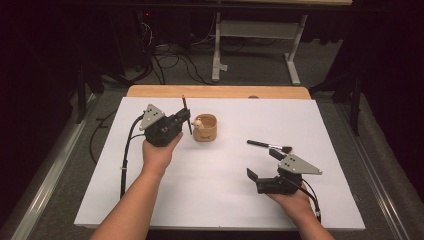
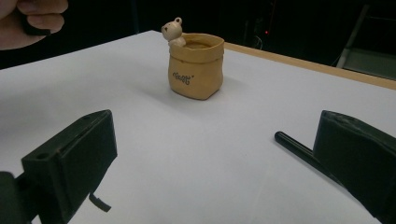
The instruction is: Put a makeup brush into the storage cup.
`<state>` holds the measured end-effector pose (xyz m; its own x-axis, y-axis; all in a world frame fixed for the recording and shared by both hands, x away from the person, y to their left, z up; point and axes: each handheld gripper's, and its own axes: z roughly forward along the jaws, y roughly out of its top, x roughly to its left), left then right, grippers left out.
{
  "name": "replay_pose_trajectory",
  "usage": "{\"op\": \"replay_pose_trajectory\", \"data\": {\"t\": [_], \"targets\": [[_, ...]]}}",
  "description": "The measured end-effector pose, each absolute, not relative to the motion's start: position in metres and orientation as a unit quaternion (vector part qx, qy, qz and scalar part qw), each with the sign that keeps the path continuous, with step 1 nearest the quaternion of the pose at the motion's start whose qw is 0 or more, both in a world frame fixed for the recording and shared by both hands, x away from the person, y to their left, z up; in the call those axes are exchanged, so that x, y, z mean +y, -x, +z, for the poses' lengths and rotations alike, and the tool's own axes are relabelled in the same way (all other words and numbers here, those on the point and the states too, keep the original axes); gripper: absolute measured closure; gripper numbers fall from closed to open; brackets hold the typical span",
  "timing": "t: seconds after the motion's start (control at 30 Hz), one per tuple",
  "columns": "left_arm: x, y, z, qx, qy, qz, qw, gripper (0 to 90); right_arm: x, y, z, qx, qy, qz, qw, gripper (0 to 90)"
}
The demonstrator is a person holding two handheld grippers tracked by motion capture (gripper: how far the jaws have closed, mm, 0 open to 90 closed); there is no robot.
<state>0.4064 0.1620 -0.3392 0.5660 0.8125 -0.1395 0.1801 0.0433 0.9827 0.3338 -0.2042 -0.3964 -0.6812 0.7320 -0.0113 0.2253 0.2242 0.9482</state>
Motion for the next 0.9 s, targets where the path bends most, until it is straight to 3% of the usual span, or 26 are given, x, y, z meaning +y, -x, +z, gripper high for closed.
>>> {"op": "replay_pose_trajectory", "data": {"t": [0.9], "targets": [[0.13, -0.443, -0.319, 0.383, -0.645, 0.261, 0.607, 82.7, -0.204, -0.333, -0.396, 0.746, -0.319, 0.536, 0.235, 1.1]]}}
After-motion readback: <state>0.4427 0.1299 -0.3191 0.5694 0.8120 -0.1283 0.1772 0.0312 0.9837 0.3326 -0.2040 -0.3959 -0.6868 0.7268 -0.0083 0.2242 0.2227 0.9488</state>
